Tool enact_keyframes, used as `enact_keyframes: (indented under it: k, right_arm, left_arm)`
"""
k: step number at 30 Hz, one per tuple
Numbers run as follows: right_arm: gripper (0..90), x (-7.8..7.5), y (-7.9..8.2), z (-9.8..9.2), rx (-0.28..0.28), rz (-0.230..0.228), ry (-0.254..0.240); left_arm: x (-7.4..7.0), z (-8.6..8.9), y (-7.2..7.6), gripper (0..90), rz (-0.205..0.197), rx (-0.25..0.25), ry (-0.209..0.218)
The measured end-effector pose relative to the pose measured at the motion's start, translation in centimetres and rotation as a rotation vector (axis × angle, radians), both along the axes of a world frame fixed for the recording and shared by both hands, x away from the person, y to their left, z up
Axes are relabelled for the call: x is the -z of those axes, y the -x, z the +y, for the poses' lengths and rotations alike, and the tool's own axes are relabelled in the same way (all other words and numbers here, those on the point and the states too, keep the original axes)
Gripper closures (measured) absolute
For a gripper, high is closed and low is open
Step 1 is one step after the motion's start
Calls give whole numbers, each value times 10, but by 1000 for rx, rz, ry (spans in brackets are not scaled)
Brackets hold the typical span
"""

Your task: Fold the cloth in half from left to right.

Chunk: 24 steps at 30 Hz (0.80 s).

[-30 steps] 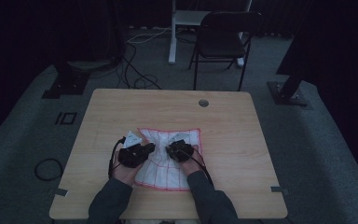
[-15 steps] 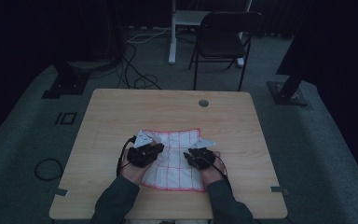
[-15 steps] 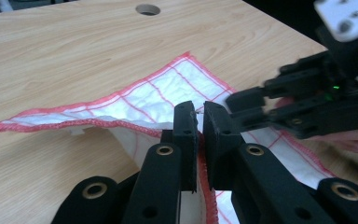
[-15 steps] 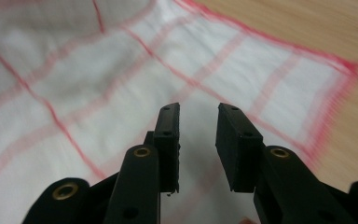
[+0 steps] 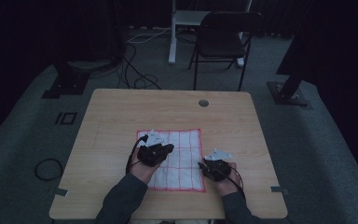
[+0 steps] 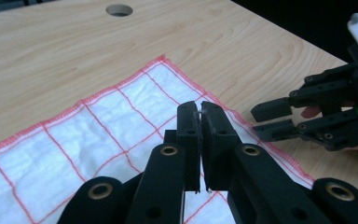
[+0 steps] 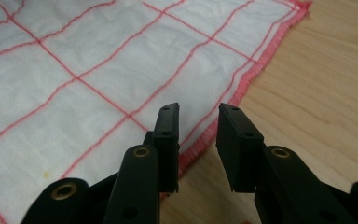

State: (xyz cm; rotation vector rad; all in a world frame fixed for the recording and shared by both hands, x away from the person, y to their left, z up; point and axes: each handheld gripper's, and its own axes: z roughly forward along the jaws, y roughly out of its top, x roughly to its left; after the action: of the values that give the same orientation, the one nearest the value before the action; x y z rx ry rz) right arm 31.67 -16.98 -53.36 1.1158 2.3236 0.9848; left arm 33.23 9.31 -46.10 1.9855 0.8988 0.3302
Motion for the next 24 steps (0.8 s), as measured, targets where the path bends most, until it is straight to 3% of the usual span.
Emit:
enact_keyframes:
  k: [8,11,14,19,24]
  right_arm:
    - [697,1,2,0,3,0,-4]
    - [696,1,3,2,-7,0,1]
    - [696,2,2,3,-10,-3,2]
    - [688,3,3,5,-14,-3,15]
    - [684,4,3,5,-17,0,15]
  left_arm:
    - [3,19,-1,849,2,-47,19]
    - [3,41,-1,832,4,-111,9]
    - [6,52,-2,822,15,-144,-4]
    - [24,75,-2,766,33,-215,-40]
    - [40,91,-3,683,69,-284,-40]
